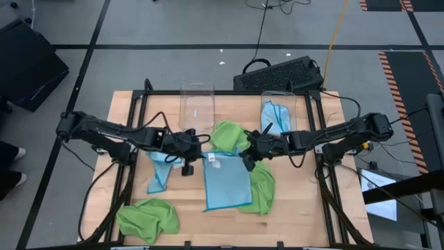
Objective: Fold microfiber towels
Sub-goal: Fold the right blue microfiber towel
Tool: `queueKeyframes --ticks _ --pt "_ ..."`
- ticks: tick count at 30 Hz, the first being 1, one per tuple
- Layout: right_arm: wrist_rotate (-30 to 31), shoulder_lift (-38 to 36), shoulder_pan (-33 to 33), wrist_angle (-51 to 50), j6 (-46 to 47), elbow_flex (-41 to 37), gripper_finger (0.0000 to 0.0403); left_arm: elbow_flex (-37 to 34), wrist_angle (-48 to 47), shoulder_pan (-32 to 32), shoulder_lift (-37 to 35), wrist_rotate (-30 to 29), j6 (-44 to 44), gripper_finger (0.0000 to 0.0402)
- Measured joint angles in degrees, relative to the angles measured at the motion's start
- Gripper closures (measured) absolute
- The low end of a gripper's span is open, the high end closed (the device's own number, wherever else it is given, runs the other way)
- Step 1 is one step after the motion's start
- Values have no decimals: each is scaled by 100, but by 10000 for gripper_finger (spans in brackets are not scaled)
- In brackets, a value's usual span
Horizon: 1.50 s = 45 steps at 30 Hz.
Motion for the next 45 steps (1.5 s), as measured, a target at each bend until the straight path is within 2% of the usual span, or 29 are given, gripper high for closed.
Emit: queueKeyframes --ticks 5,11,14,18,24,33,42,45 --pt "-987 -2 2 412 88 -187 397 -280 114 -351 0 454 -457 399" --pt "-2230 0 15 1259 659 -602 397 -535 513 -886 0 601 -1093 399" --pt "-2629 0 15 1989 1144 -943 397 -692 957 -1084 0 599 -1415 398" --pt "-2850 0 27 2912 1969 -1456 397 -895 1624 -1232 13 597 -1822 398" --pt "-2806 0 223 3658 2934 -2036 397 -942 2096 -1304 523 808 -1993 397" --pt "-2780 0 679 3611 3182 -2146 397 -946 3037 -1383 1310 987 -2397 398" --pt "-1968 6 1022 3328 3208 -2141 397 -939 3187 -1542 1696 961 -2397 398" --pt "-1681 4 1074 3217 2950 -2144 397 -945 3166 -1541 1736 688 -2397 396"
